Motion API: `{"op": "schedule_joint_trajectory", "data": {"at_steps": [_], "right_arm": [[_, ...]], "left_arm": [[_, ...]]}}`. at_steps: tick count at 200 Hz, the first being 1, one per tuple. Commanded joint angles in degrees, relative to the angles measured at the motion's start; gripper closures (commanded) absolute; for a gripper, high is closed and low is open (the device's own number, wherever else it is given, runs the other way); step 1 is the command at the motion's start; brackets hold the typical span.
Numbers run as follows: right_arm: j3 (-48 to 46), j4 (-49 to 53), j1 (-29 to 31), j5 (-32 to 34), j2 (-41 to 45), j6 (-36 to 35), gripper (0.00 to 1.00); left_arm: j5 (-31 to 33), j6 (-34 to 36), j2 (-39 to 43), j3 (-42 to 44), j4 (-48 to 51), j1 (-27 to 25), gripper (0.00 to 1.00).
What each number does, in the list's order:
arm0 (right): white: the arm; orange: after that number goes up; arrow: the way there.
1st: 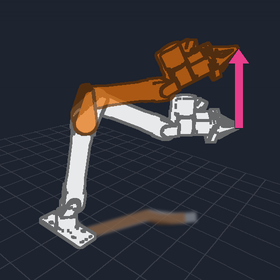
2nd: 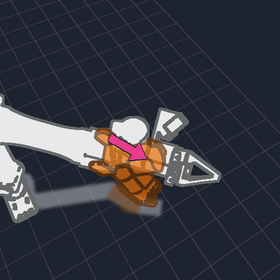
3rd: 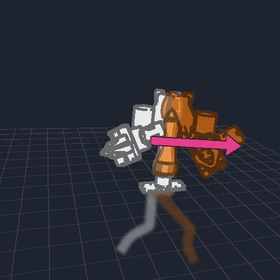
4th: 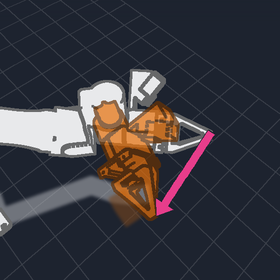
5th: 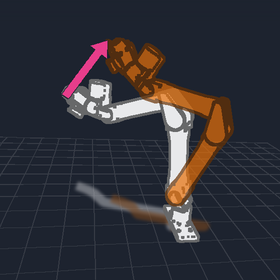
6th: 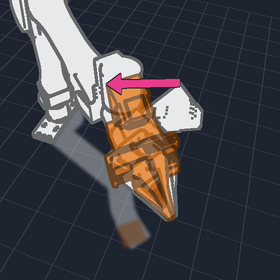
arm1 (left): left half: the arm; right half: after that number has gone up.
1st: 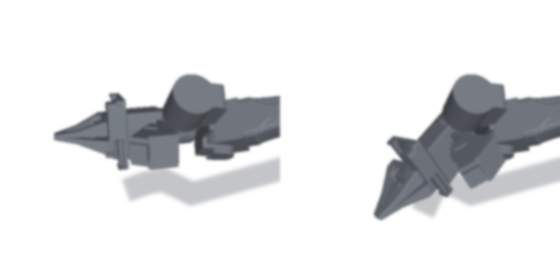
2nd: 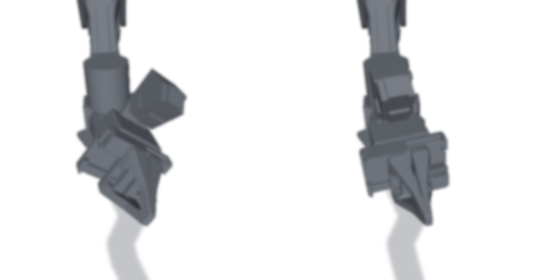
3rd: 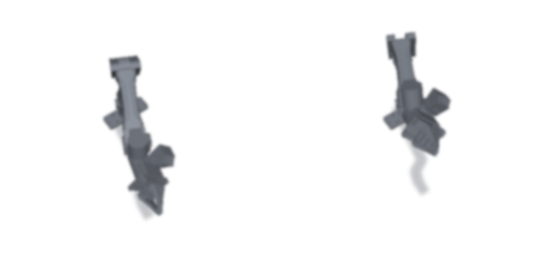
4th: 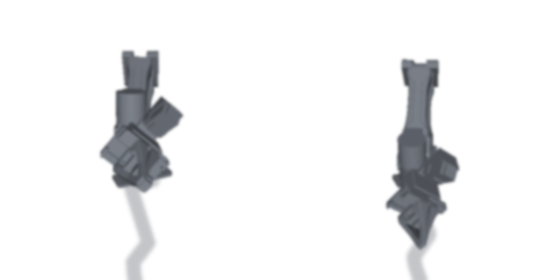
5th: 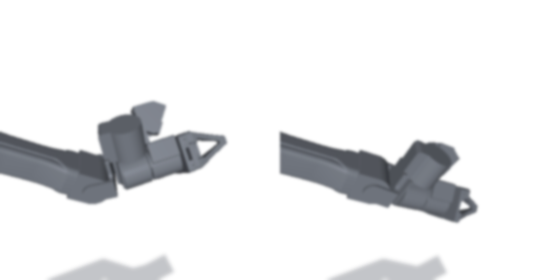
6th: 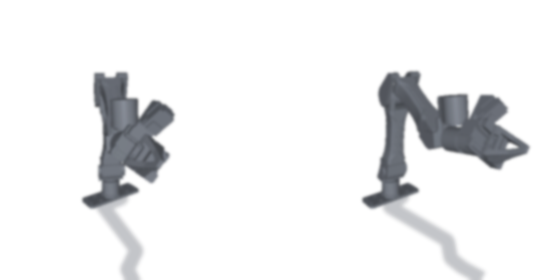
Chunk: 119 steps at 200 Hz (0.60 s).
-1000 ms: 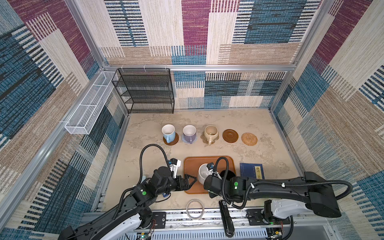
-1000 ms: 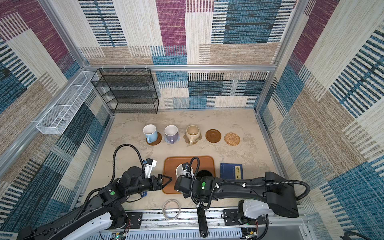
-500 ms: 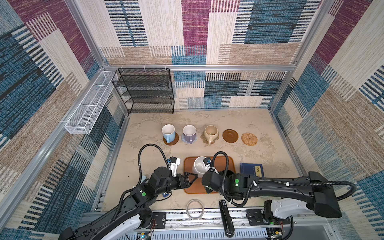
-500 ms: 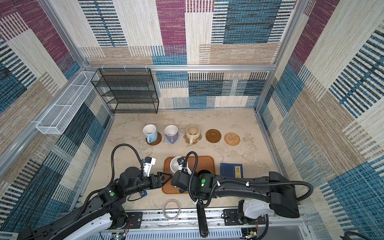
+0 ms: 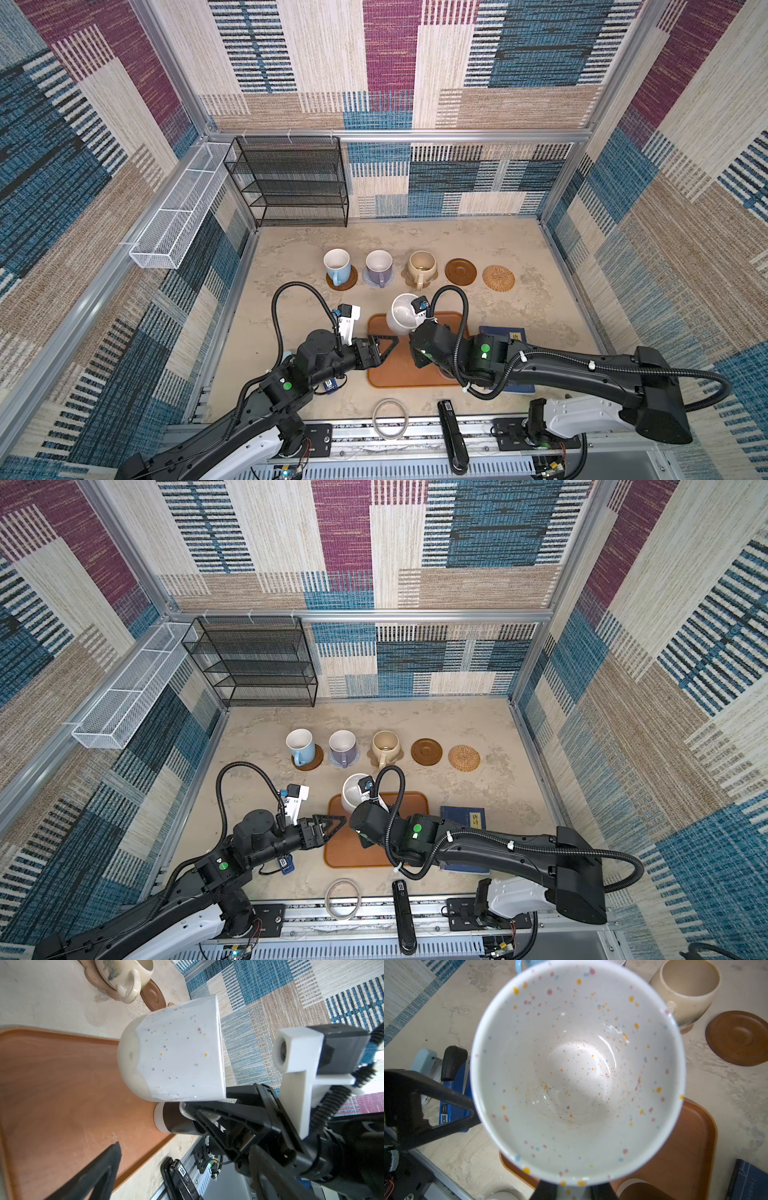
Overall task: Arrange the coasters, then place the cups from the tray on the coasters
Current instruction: 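Lift the white speckled mug off the tray with right gripper, then carry the white speckled mug to the brown wooden coaster and lower it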
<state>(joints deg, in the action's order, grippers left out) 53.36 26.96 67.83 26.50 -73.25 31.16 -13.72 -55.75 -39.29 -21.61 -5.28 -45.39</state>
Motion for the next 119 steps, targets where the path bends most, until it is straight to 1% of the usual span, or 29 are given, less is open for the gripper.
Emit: {"op": "schedule_joint_trajectory", "data": {"at_steps": [1, 16, 46, 97, 119], "right_arm": [[1.3, -5.1, -1.9, 1.6, 1.4, -3.1, 1.00], [1.6, -5.1, -3.2, 1.4, 2.6, -4.5, 1.00], [1.4, -5.4, -6.9, 0.7, 5.7, -6.8, 1.00], [1.1, -5.1, -15.3, -0.5, 9.6, -10.2, 1.00], [0.9, -6.1, -19.6, -2.6, 10.4, -11.7, 1.00]], "left_arm": [[0.8, 0.3, -1.8, -2.5, -3.5, 0.0, 0.01], [-0.5, 1.0, -3.6, -5.1, -3.2, 0.0, 0.01], [-2.1, 2.7, -7.6, -11.1, 0.5, 0.0, 0.01], [-2.6, 5.5, -15.9, -18.4, 1.0, 0.0, 0.01], [-2.5, 6.9, -19.6, -21.8, 0.9, 0.1, 0.01]]}}
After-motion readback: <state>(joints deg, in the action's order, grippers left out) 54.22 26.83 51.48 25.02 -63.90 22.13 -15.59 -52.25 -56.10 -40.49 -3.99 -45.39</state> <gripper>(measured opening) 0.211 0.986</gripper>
